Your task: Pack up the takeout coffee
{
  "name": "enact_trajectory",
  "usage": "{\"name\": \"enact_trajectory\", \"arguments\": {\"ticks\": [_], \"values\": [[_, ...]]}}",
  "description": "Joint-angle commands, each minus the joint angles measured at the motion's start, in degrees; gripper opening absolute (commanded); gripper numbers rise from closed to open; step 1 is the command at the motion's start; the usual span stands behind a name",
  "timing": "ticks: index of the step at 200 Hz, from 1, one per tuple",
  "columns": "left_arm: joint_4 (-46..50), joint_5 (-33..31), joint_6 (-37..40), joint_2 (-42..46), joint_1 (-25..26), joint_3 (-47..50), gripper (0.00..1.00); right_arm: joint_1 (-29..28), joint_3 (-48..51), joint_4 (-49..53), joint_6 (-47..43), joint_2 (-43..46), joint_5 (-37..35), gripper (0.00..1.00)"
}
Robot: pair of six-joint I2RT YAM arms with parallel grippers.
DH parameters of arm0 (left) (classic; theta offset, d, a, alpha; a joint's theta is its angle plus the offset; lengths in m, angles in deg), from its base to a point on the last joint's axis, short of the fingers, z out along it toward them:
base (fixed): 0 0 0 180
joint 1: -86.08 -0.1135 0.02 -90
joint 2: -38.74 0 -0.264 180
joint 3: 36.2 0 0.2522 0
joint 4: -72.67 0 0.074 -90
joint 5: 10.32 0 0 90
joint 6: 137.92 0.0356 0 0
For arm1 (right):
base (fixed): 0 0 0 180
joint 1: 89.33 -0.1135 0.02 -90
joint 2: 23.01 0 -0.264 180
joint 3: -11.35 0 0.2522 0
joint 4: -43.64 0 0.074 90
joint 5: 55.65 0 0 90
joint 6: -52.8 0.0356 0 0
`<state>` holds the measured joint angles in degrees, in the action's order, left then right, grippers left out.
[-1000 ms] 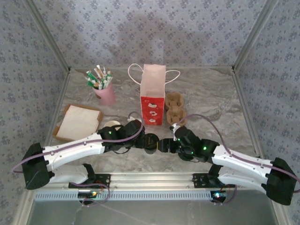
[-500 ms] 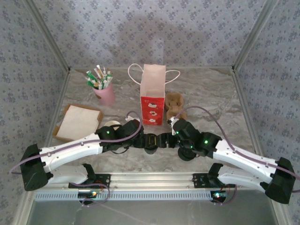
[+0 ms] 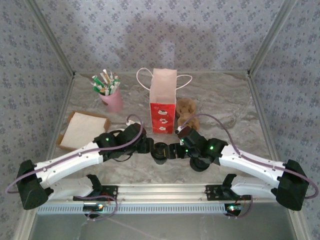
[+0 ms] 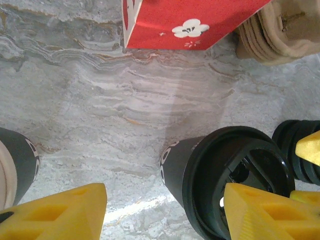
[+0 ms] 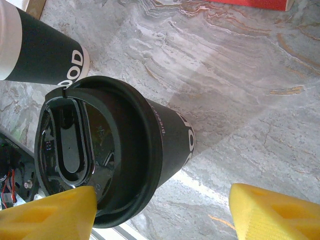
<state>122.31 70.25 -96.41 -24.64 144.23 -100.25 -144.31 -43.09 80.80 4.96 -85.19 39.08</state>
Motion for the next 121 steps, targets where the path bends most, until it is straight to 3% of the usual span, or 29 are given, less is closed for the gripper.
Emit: {"name": "enact_trajectory", "arguments": {"ticks": [1,55,121], "values": [[-1.44,1.68,0.99,-1.25,-0.14,0.6,0.62,0.38,-1.29,2.0,-0.79,-0.97,0.4,0.73],[-3.82,3.66,-0.28,-3.2,-0.14,3.14,0.51,0.31,-1.43,1.77,-0.75,-2.06,0.81,0.73],[-4.27,4.47,-1.34,-3.74,-0.14,4.36,0.47,0.45,-1.72,1.99,-0.8,-2.34,1.15,0.73]]}}
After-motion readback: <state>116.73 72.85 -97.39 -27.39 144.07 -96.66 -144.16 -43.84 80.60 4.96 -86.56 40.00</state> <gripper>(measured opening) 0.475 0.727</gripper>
